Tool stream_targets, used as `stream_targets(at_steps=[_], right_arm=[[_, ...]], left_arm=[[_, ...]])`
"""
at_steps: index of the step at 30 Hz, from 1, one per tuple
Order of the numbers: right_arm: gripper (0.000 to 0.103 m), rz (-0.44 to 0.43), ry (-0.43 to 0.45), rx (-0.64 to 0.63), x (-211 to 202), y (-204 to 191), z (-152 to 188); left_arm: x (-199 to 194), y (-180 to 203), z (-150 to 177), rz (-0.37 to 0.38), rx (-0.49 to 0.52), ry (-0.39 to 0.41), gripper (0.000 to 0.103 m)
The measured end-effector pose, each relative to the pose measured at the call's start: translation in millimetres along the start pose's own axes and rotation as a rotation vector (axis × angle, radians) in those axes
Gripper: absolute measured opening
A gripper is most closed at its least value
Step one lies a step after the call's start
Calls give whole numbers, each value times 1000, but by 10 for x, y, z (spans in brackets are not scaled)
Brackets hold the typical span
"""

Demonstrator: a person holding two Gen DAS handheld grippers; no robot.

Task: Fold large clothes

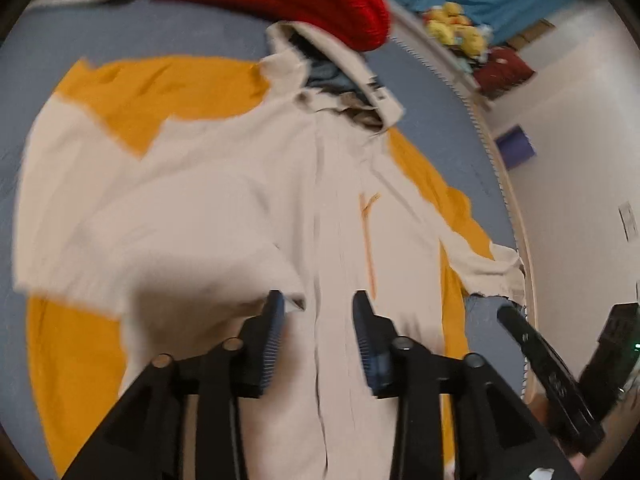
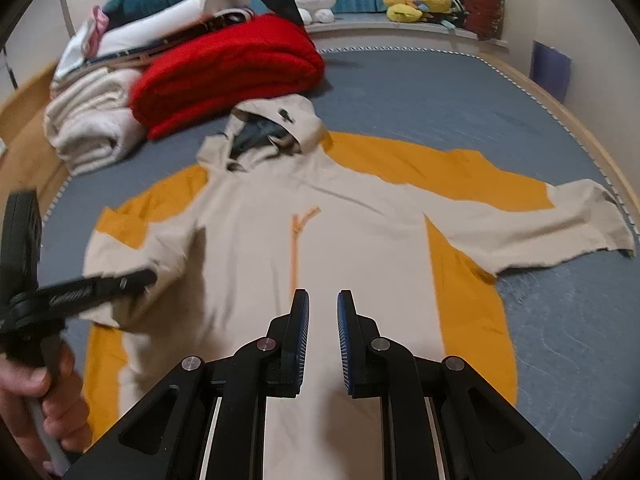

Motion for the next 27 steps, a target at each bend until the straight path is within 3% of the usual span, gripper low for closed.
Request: stream_targets(at_steps=[4, 7, 9, 11, 13, 16, 18, 20, 21, 22, 24, 27], right_arm=[[20, -34, 11, -9, 21, -79, -42], [24, -57, -2, -26, 99, -163, -16], [24, -77, -4, -54, 138, -255, 10], [24, -70, 0, -101, 167, -368, 47], [24, -70, 6, -163, 209, -515, 82], [24, -100, 7, -221, 264, -686, 122], [24, -126, 2, -247, 298, -779, 130], [26, -149, -7, -288, 348, -905, 154], [29, -153, -11, -307, 377, -959, 161], [31, -160, -15, -329, 410, -1023, 171], [38, -172, -17, -364, 450, -1131, 182], [44, -192, -17, -416, 502, -1261, 206]], left_arm=[[-243, -276, 112, 62, -88, 39, 38], [-276, -599, 22, 3, -134, 128, 38], [-127, -887, -32, -27, -222, 80, 36], [73, -1089, -95, 24, -290, 11, 37], [173, -1217, -83, 15, -328, -26, 38], [268, -1293, -52, -44, -313, -53, 41], [357, -1306, -63, -18, -314, -77, 40], [394, -1271, -109, 27, -313, -78, 31], [369, -1215, -152, 36, -296, -66, 5], [310, -1142, -198, 47, -259, -42, 0], [176, -892, -296, 110, -149, 3, 0], [59, -433, -360, 271, -23, 27, 0]])
Point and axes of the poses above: each gripper's, at about its wrist camera, not at the fingertips, and x roughly the way its jaws point, y to its right, z to its underside, the point moved 7 cm from there along x, roughly the way its jaws point, and after that the axes turned 15 degrees about -y, right-handed, at the moved point
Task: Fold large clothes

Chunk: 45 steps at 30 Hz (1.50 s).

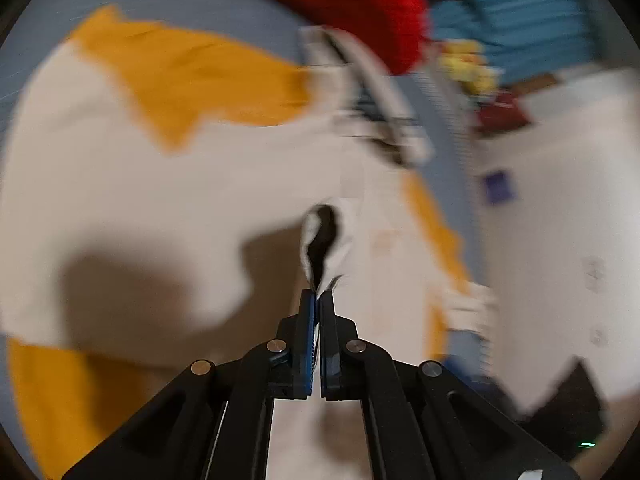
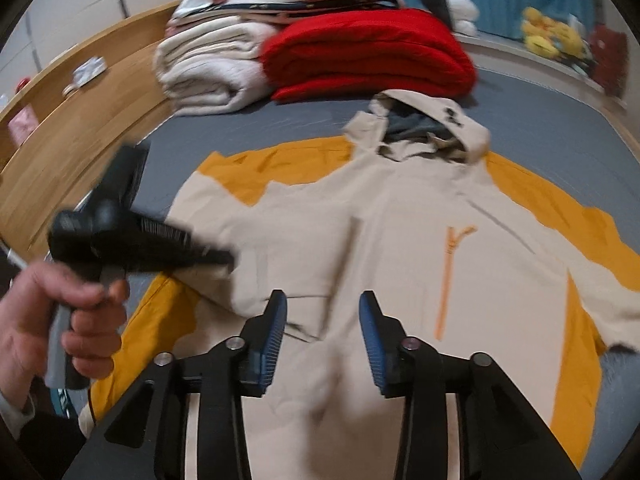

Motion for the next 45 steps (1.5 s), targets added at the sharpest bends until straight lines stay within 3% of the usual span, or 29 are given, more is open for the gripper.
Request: stream_targets(at_steps=[4, 12, 14, 15, 18, 21, 25, 27, 31, 39, 42, 45], right_arm=[[52, -14, -17, -49, 147, -129, -1], [54, -15, -79, -65, 426, -193, 82], [50, 22, -80, -64, 458, -167, 78], [31, 55, -77, -59, 466, -131, 70], [11, 72, -45, 4, 391, 37, 24], [10, 89, 4, 94, 217, 329, -68], [9, 125, 71, 255, -63, 935, -163], [9, 157, 98, 351, -189, 1317, -176], [9, 247, 123, 440, -376, 1800, -124], [13, 260, 48, 615, -329, 2408, 21], [16, 305, 52, 694, -365, 2599, 153], [19, 295, 62, 737, -394, 2714, 200]], left_arm=[[108, 220, 43, 104, 37, -25, 0], [212, 422, 171, 112, 98, -61, 0], [188, 416, 195, 86, 110, -63, 0], [160, 392, 203, 75, 112, -59, 0], [45, 333, 117, 32, 118, -16, 0], [-231, 210, 16, -25, 117, 68, 3], [-634, -126, -130, -166, 60, 193, 3], [-739, -354, -166, -256, 15, 217, 4], [-621, -763, -173, -395, -44, 143, 5], [-206, -979, -68, -473, -27, 30, 6], [-135, -1060, -49, -496, -56, 12, 6], [-124, -1062, -39, -502, -59, 5, 9]])
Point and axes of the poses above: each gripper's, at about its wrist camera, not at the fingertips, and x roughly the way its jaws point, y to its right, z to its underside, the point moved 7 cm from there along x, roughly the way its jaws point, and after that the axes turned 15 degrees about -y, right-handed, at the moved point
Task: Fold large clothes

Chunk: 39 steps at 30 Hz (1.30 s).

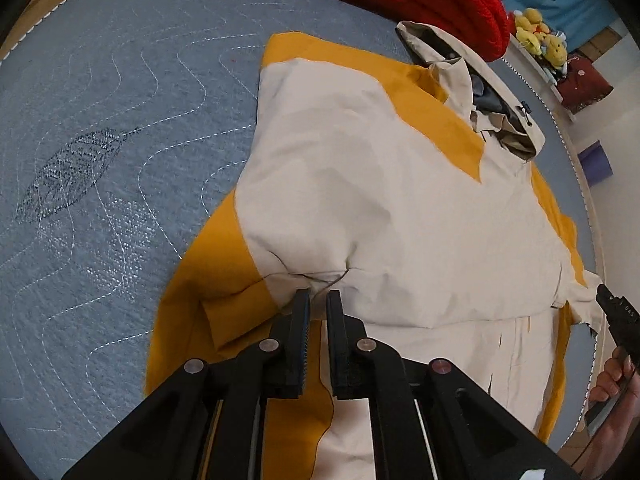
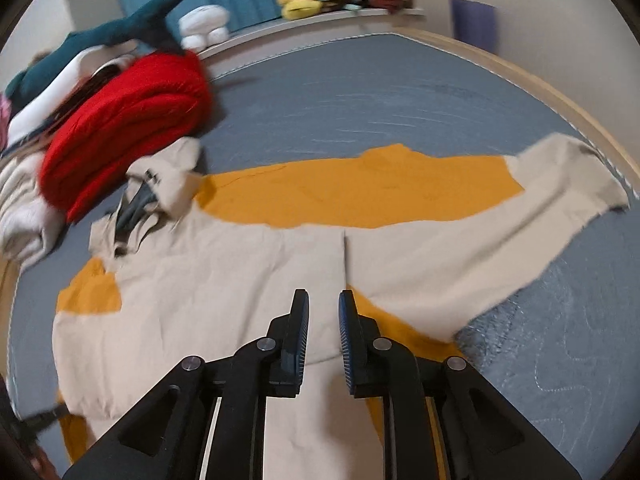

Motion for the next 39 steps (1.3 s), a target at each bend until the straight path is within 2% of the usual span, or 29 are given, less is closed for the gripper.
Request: stream_targets(at_steps=[4, 8, 10, 12, 16, 17, 20, 23, 27, 31, 33, 36, 38, 39], right_arm=[[36, -69, -52, 44, 82, 93, 23], [46, -183, -182, 122, 377, 162, 143], [46, -240, -254, 192, 578, 227, 247], [46, -261, -288, 240, 714, 281, 307], [46, -299, -293, 275, 889, 316, 292], [46, -301, -292, 275, 903, 318, 280], [9, -293, -264, 257, 869, 308, 250], [7, -265, -193, 269, 647, 347, 155], [9, -193, -73, 238, 341, 382, -43], [19, -57, -64, 266, 351, 543, -44], [26, -68, -58, 256, 342, 527, -49], [30, -130, -76, 178, 422, 378, -62], [41, -172, -163, 121, 629, 276, 2], [42, -159, -221, 102, 778, 265, 68]], left_arm=[[-104, -13, -13, 60, -21, 36, 24], [-129, -27, -22, 75, -33, 39, 24], [-146, -29, -9, 70, -28, 38, 24], [-159, -15, -4, 69, -22, 41, 24], [-197, -9, -14, 65, -16, 52, 24], [-205, -9, -14, 62, -14, 55, 24], [-203, 9, -10, 51, 0, 60, 24], [-179, 23, -8, 50, 1, 56, 24], [-122, 111, 13, 55, 20, 40, 24], [26, 158, 56, 15, 50, 1, 24], [103, 127, 67, 13, 29, -21, 24], [107, 161, 87, 42, 13, -31, 24], [63, 253, 101, 42, 39, -19, 24], [35, 303, 111, 41, 53, -12, 24]])
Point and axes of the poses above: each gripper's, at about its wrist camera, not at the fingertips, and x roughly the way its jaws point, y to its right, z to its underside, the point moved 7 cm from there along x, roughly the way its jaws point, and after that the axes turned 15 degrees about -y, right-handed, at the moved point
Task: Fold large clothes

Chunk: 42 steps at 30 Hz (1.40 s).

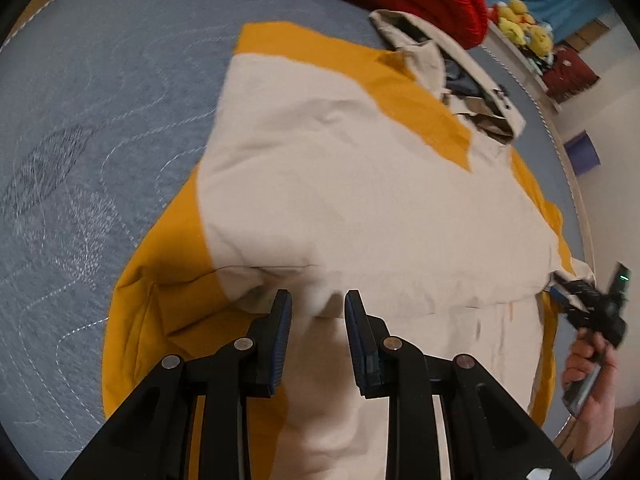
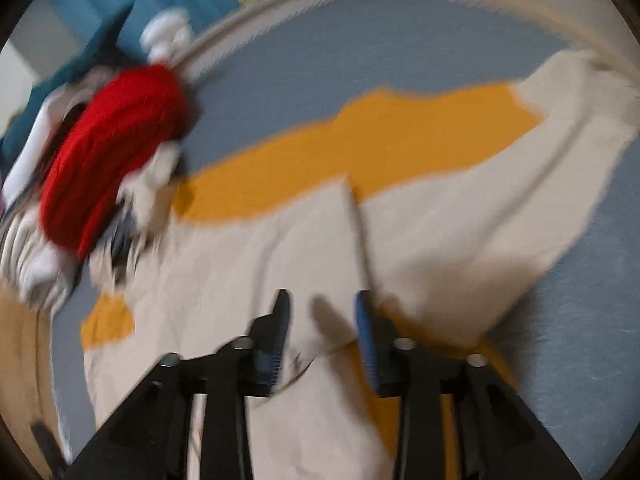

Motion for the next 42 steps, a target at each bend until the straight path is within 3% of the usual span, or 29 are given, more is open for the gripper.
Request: stream_targets(at_steps=[2, 5, 16, 23, 29, 31, 32, 38, 42], right_arm=[[42, 67, -57, -9, 169, 71, 53], [42, 99, -37, -39, 91, 24, 61], [42, 286, 206, -242, -827, -253, 262], [42, 312, 238, -300, -1106, -122, 417], [41, 256, 218, -238, -1205, 477, 269], [30, 266, 227, -217, -1253, 722, 171], [19, 273, 233, -204, -1285, 873, 112], [19, 296, 282, -43, -1469, 1864, -296], [27, 248, 277, 104, -1478, 2439, -539]], left_arm=[[-60, 92, 13, -2, 24, 17, 24], [-182, 185, 29, -17, 52, 55, 24], [-518, 892, 372, -27, 169, 181, 24], [-321, 1411, 665, -55, 269, 182, 24], [-137, 1662, 752, -65, 326, 161, 24], [-89, 1674, 739, -63, 328, 154, 24], [-66, 1683, 735, -60, 327, 150, 24], [41, 1705, 683, -64, 328, 135, 24], [89, 1670, 626, -67, 320, 130, 24]])
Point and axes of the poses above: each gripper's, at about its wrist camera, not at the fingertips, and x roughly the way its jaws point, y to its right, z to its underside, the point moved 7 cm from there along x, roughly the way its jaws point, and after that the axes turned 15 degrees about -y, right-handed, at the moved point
